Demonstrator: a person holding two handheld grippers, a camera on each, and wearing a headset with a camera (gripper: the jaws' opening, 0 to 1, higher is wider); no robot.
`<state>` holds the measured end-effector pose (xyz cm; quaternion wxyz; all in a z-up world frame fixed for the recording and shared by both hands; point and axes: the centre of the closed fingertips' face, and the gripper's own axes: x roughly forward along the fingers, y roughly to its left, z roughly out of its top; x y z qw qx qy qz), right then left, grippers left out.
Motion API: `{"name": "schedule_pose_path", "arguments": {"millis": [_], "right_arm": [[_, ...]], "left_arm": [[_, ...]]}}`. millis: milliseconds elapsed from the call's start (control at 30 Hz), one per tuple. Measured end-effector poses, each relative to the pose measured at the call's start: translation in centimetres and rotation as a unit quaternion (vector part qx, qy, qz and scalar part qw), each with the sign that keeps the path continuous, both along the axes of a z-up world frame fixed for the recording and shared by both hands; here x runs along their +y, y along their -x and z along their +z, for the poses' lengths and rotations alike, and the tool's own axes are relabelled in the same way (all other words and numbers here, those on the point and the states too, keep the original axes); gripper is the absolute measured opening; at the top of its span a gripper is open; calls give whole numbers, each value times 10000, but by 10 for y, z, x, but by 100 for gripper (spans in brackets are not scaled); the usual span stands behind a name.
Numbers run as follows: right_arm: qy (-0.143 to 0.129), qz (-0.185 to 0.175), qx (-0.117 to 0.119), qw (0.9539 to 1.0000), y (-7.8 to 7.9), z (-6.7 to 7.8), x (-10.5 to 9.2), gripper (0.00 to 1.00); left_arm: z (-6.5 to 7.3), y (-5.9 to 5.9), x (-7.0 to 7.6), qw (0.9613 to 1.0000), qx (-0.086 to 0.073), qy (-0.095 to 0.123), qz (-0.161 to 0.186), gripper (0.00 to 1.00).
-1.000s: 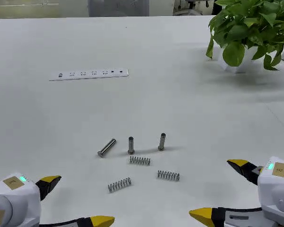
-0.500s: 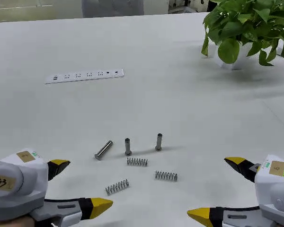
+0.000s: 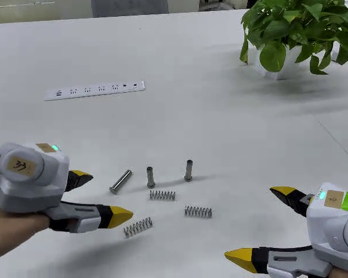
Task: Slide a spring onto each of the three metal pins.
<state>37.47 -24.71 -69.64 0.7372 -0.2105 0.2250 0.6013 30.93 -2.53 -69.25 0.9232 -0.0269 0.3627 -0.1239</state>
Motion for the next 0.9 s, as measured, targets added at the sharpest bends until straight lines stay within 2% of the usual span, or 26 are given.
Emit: {"name": "schedule_pose_path", "arguments": {"millis": [67, 200, 400, 500, 600, 767, 900], "right_arm": [[10, -1, -3, 10000, 0, 0, 0, 92], [-6, -38, -1, 10000, -1, 0, -1, 92], [-6, -62, -22, 10000, -2, 1, -1, 92], [-15, -77, -35, 10000, -2, 1, -1, 92], [-20, -99, -36, 9999, -3, 2, -1, 92], [-3, -107, -37, 9999, -3, 2, -1, 92], [36, -93, -65, 9999, -2, 1, -1, 92]], "left_arm": [[2, -6, -3, 9999, 34, 86, 46, 69], [0, -17, 10, 9994, 99, 256, 202, 60], [-5, -28, 15, 9986, 258, 390, 249, 50], [-10, -34, 15, 9986, 332, 373, 162, 43], [-18, -39, 17, 9986, 466, 257, 45, 42], [-32, -49, 29, 9979, 641, 4, 93, 39], [-36, -53, 28, 9970, 763, 57, 130, 36]]}}
